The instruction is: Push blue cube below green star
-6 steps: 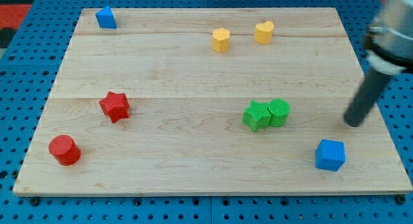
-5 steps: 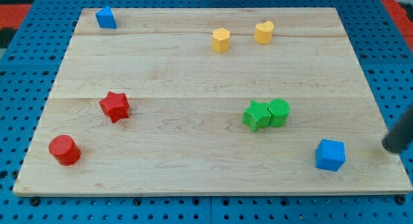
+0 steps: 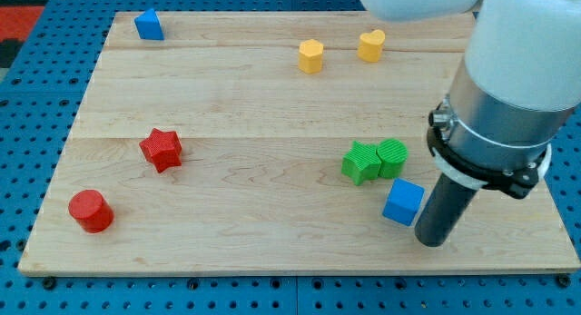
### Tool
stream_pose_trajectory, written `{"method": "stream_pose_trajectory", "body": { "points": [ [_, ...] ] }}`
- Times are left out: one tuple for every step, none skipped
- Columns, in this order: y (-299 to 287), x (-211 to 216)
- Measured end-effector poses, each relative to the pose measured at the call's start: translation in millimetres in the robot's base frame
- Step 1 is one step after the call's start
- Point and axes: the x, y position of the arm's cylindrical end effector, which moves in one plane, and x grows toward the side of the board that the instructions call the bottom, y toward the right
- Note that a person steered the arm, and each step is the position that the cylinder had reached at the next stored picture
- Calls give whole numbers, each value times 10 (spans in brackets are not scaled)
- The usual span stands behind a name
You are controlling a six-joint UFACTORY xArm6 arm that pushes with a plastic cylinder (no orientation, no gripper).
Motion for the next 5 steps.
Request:
{"method": "stream_pose_trajectory", "body": {
  "points": [
    [20,0],
    [20,3],
    [523,-1],
    [538,-128],
    [45,-133]
  ]
}}
